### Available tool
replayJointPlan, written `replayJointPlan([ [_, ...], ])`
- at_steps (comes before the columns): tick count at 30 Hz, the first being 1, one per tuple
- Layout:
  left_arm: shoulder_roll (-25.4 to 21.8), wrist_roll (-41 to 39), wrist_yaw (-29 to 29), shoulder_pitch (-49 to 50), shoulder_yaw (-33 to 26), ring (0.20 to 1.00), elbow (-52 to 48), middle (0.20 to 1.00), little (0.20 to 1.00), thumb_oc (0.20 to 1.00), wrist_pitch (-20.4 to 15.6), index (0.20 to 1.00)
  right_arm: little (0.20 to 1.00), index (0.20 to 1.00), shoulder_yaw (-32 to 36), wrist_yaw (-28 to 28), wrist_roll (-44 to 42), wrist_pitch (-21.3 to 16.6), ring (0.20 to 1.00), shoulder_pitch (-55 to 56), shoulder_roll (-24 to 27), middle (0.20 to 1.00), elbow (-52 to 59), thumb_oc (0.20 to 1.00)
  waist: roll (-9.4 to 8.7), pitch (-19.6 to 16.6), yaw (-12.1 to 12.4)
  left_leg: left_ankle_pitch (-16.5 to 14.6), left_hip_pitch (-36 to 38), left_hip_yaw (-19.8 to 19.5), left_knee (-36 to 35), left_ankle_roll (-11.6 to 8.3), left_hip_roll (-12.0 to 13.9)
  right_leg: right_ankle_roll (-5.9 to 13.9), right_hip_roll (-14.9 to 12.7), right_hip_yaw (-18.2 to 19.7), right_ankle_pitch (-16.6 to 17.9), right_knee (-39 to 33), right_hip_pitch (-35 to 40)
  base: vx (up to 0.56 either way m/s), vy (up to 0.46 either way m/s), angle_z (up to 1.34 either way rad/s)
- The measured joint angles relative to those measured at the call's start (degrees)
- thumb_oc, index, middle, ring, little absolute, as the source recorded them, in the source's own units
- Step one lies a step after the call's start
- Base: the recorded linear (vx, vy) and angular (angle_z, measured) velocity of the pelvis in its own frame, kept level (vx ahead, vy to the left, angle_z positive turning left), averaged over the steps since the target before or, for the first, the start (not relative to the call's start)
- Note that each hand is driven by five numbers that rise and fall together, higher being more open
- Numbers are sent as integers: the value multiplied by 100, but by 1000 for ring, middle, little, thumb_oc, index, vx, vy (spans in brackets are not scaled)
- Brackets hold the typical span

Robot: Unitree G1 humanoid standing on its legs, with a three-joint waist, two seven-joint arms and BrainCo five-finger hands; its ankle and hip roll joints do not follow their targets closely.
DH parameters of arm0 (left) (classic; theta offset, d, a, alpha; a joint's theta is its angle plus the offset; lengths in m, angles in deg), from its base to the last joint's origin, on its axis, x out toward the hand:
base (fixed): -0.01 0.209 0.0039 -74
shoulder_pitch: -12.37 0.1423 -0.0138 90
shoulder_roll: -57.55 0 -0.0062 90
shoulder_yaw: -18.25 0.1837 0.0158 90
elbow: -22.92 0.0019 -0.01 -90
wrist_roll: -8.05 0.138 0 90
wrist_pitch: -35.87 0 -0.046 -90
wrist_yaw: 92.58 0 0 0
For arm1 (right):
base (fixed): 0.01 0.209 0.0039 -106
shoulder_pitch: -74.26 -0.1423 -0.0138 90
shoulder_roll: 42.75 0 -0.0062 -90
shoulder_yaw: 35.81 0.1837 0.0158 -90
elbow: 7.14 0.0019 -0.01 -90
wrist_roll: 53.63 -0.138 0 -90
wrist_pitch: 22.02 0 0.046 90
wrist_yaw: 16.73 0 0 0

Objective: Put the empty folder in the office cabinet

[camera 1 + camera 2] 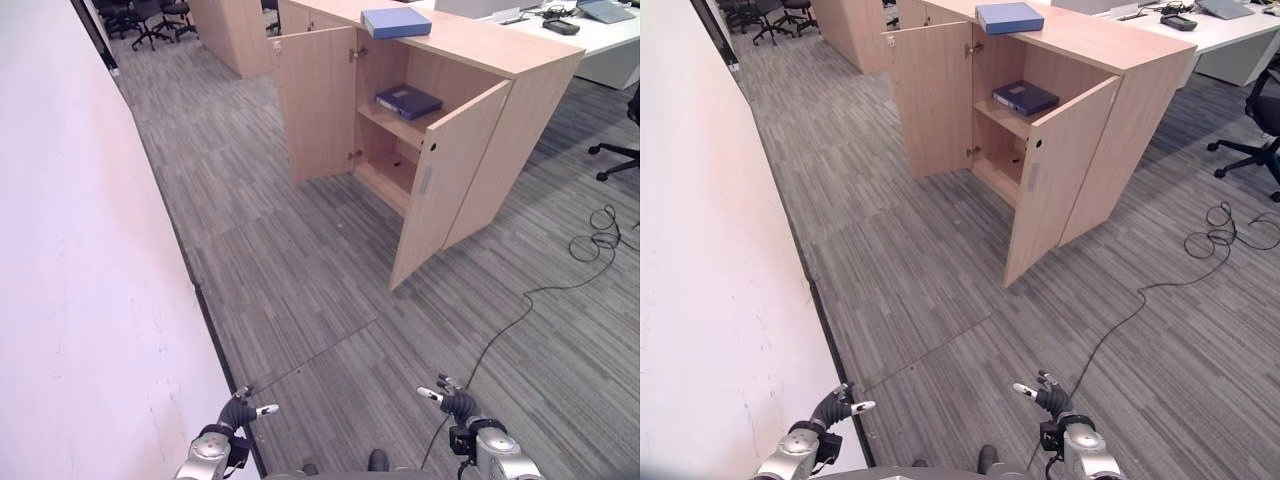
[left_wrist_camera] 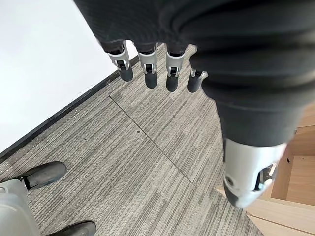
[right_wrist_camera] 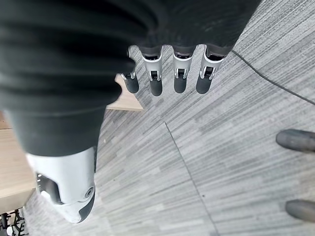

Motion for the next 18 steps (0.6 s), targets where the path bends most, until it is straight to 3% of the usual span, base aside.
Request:
replayJointPlan([
  [18, -7, -168, -12, 0, -4, 1000, 0, 1000, 1000, 1000, 0, 1000, 1000, 1000, 28, -2, -2, 4, 1000, 59, 1, 1000, -48, 1000, -55, -156, -12, 1, -8, -35, -2, 0, -1, -1, 0, -3, 0, 0, 4, 3, -8, 1],
])
